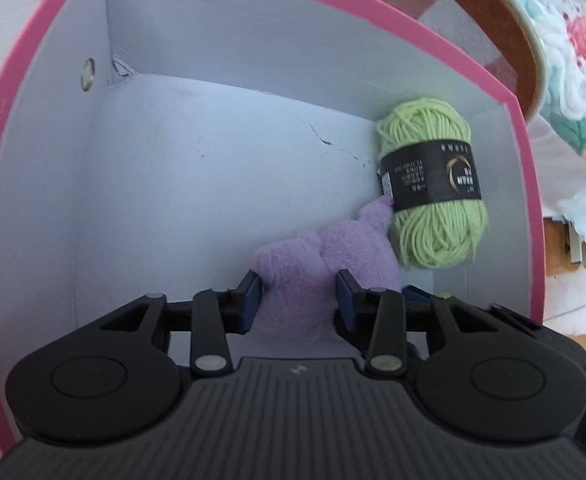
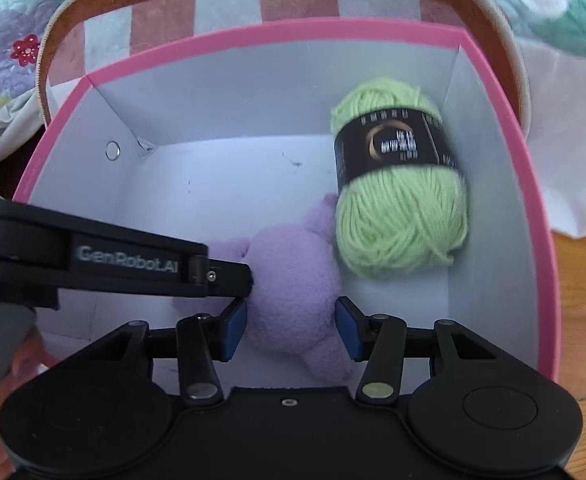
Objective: Organize objects
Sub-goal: 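Lift the plush toy into the pink box and open the grippers, then withdraw both grippers and reach toward the gold-capped foundation bottle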
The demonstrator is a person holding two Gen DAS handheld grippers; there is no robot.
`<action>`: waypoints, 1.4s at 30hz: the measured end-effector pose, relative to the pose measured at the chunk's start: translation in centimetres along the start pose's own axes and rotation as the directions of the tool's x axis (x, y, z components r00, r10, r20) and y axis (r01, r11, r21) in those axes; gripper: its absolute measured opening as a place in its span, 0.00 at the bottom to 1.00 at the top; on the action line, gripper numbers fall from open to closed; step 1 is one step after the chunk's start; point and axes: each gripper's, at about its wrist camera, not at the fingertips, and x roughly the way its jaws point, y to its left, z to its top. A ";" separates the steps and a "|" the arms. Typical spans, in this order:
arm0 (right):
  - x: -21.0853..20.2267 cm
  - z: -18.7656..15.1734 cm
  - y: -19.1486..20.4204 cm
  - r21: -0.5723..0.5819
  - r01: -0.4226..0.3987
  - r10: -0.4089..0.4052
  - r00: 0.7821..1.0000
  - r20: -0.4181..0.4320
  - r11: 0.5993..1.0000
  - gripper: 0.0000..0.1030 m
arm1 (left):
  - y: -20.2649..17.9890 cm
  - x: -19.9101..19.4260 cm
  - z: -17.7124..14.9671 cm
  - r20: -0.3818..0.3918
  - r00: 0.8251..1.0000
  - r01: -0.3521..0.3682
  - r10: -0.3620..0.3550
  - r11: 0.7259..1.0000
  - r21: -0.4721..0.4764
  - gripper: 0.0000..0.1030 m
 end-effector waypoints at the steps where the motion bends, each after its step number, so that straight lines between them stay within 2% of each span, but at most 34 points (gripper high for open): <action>1: -0.4 0.0 -0.1 -0.003 0.004 -0.004 1.000 0.006 1.000 0.57 | -0.4 -0.4 0.0 0.014 1.000 -0.021 0.021 1.000 0.021 0.40; 3: -1.9 -0.1 -0.3 -0.013 0.008 -0.007 1.000 0.030 1.000 0.63 | -1.4 -1.7 -0.2 0.059 0.995 -0.081 0.076 0.992 0.098 0.41; 6: -5.3 -0.6 -0.6 -0.042 -0.015 0.018 0.997 0.078 0.999 0.64 | -2.5 -4.5 -0.9 0.106 0.988 -0.133 0.115 0.974 0.186 0.48; 12: -12.5 -1.7 -0.7 -0.071 -0.095 0.105 0.983 0.151 0.993 0.64 | -4.0 -10.9 -2.7 0.094 0.995 -0.067 0.042 0.955 0.289 0.52; 15: -15.4 -2.0 -0.4 -0.101 -0.136 0.150 0.978 0.145 0.986 0.64 | -4.1 -14.2 -3.9 0.081 0.997 -0.021 -0.005 0.947 0.321 0.54; 18: -18.1 -3.1 -0.2 -0.156 -0.165 0.185 0.975 0.124 0.974 0.64 | -3.2 -17.0 -5.5 0.065 0.997 0.026 -0.048 0.950 0.312 0.55; 23: -22.1 -5.8 -0.4 -0.219 -0.196 0.218 0.973 0.080 0.956 0.64 | -3.1 -20.2 -9.6 0.105 0.994 -0.019 -0.022 0.926 0.376 0.58; 25: -23.4 -7.2 -0.1 -0.246 -0.215 0.237 0.970 0.063 0.945 0.64 | -2.7 -20.9 -10.9 0.100 0.995 -0.017 -0.023 0.925 0.380 0.59; 27: -24.1 -8.4 0.3 -0.266 -0.239 0.257 0.966 0.037 0.934 0.69 | -2.5 -21.5 -12.3 0.087 0.996 -0.012 -0.023 0.924 0.383 0.60; 32: -24.7 -11.7 1.7 -0.325 -0.261 0.272 0.962 -0.011 0.909 0.70 | -2.3 -22.0 -15.7 0.046 0.999 -0.014 -0.005 0.911 0.412 0.63; 38: -23.6 -14.6 2.5 -0.375 -0.274 0.263 0.961 -0.079 0.886 0.72 | -2.4 -20.5 -18.4 -0.022 0.999 -0.021 0.035 0.890 0.456 0.66; 42: -22.3 -15.5 2.3 -0.364 -0.286 0.262 0.958 -0.115 0.886 0.72 | -2.4 -18.5 -19.2 -0.060 0.998 0.012 0.017 0.891 0.454 0.72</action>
